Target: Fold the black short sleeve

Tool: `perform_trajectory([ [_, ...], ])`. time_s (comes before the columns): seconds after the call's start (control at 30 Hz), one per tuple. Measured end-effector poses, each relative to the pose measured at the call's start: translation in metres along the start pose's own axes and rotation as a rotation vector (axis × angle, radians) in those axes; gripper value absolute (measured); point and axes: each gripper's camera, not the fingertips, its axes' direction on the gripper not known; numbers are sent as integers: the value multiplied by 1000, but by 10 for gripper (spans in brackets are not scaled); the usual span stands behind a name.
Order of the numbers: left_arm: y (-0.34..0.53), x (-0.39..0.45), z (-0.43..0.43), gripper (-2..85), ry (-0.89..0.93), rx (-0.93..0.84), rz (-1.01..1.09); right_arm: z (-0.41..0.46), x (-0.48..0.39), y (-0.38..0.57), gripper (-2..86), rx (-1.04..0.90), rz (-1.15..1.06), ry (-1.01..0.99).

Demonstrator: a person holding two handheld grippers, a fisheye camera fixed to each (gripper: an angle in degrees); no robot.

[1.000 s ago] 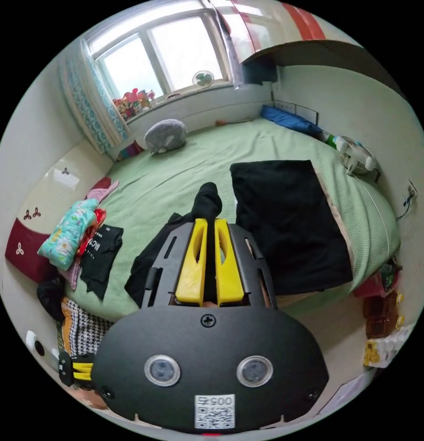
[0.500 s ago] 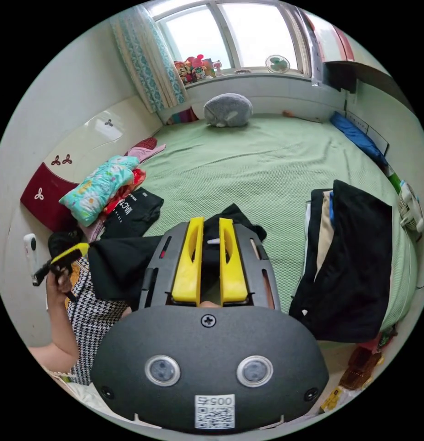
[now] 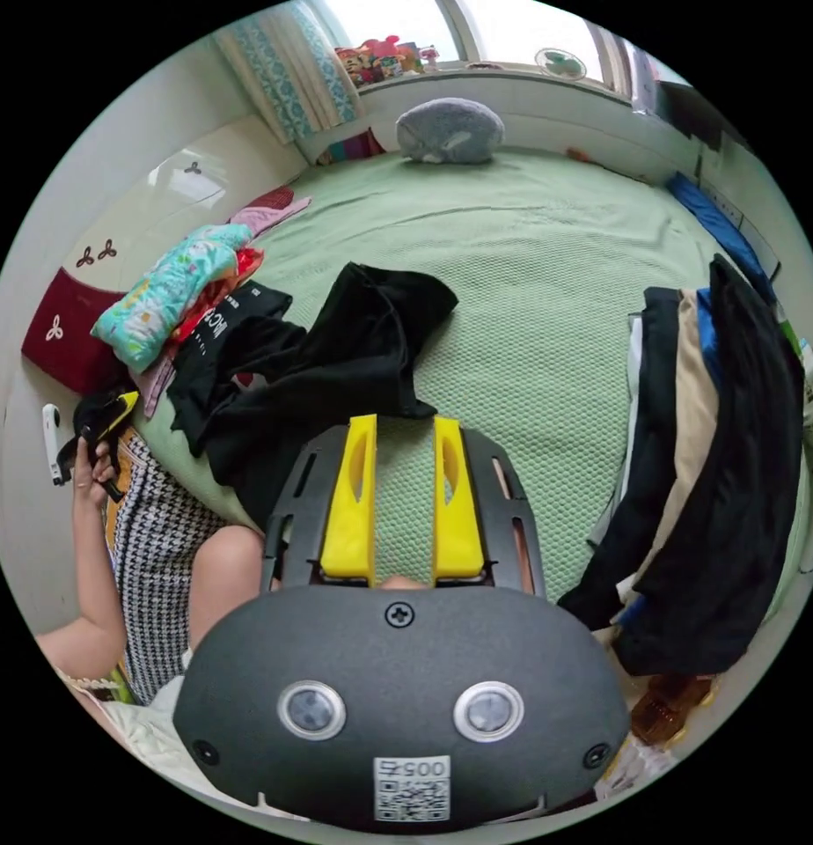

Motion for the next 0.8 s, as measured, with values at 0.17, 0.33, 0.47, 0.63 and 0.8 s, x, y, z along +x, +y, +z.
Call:
perform_trajectory([
  [0.17,18,46,72,82,146,-229,164,38,3,1,120,-56,-23,31],
  [0.33,19,75,128,77,186,-391,271,59,-13,3,109,-50,-191,76],
  [0.47,11,114,154,93,233,-456,387,75,-33,-10,98,-39,-302,123],
  [0.63,5,173,201,102,292,-575,595,88,-52,-27,65,-53,-339,90],
  [0.8,-10,192,239,46,179,-665,613,52,-63,-16,4,-12,-349,66],
])
